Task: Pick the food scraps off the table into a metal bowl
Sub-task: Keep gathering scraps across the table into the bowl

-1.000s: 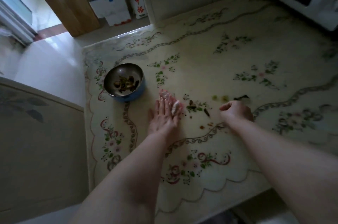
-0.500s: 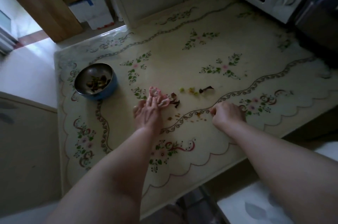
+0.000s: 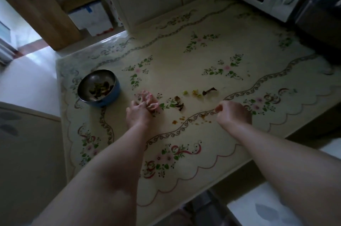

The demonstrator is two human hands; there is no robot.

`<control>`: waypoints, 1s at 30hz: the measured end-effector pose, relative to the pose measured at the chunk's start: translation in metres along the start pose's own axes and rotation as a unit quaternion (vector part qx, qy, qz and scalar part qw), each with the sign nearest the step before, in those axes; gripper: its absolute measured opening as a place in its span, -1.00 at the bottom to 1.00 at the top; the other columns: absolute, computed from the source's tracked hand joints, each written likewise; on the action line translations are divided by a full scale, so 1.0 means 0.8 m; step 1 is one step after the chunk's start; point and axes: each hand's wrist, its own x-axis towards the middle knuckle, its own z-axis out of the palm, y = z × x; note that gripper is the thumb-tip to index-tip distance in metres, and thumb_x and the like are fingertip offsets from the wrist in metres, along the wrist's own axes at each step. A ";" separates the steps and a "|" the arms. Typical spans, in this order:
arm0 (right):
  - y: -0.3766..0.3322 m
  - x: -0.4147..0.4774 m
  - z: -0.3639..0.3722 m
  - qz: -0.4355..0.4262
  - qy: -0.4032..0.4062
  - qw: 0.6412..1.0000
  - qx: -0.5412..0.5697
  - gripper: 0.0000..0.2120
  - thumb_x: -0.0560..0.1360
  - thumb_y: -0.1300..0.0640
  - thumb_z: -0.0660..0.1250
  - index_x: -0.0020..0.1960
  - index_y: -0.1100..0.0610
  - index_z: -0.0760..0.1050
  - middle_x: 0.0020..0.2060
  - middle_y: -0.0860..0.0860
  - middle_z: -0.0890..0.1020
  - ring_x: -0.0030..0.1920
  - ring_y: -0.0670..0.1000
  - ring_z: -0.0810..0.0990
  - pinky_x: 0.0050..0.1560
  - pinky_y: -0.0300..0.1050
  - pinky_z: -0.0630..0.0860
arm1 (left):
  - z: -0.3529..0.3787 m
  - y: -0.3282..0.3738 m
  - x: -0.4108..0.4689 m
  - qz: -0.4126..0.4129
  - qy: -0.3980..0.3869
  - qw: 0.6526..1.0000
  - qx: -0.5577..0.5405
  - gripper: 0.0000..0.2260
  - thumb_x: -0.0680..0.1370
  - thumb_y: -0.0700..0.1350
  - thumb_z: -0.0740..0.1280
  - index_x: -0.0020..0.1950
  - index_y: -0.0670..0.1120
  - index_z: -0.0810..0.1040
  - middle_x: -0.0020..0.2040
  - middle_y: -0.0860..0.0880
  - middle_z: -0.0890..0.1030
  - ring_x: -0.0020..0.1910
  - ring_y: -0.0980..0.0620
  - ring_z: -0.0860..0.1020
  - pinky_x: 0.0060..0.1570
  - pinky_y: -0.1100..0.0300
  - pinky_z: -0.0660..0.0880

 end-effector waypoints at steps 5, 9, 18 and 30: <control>-0.010 0.007 -0.013 -0.069 0.031 0.995 0.064 -0.69 0.55 0.26 0.20 0.15 -0.03 0.58 0.15 -0.03 0.62 -0.02 0.00 0.59 -0.13 -0.16 0.52 | 0.014 0.052 0.039 0.093 -0.050 0.994 -0.024 -0.69 0.57 0.04 0.30 0.31 0.11 0.52 0.23 -0.09 0.41 0.23 -0.13 0.34 0.21 0.04 0.40; -0.054 0.025 -0.019 -0.151 0.059 0.983 0.081 -0.68 0.54 0.26 0.22 0.20 -0.01 0.56 0.16 -0.01 0.61 0.08 0.04 0.59 0.02 -0.10 0.55 | 0.013 0.065 0.063 0.159 -0.043 0.980 -0.107 -0.64 0.51 -0.03 0.42 0.30 0.08 0.57 0.24 -0.02 0.50 0.22 -0.07 0.38 0.23 0.11 0.40; -0.201 0.095 0.052 -0.224 -0.126 0.965 0.049 -0.69 0.56 0.03 0.24 0.26 -0.02 0.56 0.31 0.01 0.51 0.33 0.07 0.39 0.35 -0.10 0.32 | 0.006 -0.045 0.098 0.117 0.022 0.992 -0.027 -0.49 0.58 -0.28 0.18 0.52 0.00 0.24 0.52 -0.01 0.22 0.49 -0.01 0.17 0.42 0.07 0.24; -0.168 0.200 0.017 -0.037 0.010 0.998 0.050 -0.61 0.63 0.03 0.03 0.37 0.12 0.40 0.35 0.15 0.43 0.35 0.15 0.38 0.29 -0.04 0.32 | 0.014 0.047 0.172 0.158 -0.024 0.987 -0.024 -0.47 0.61 -0.21 0.19 0.55 0.06 0.17 0.59 0.00 0.06 0.57 0.02 -0.04 0.54 -0.01 -0.10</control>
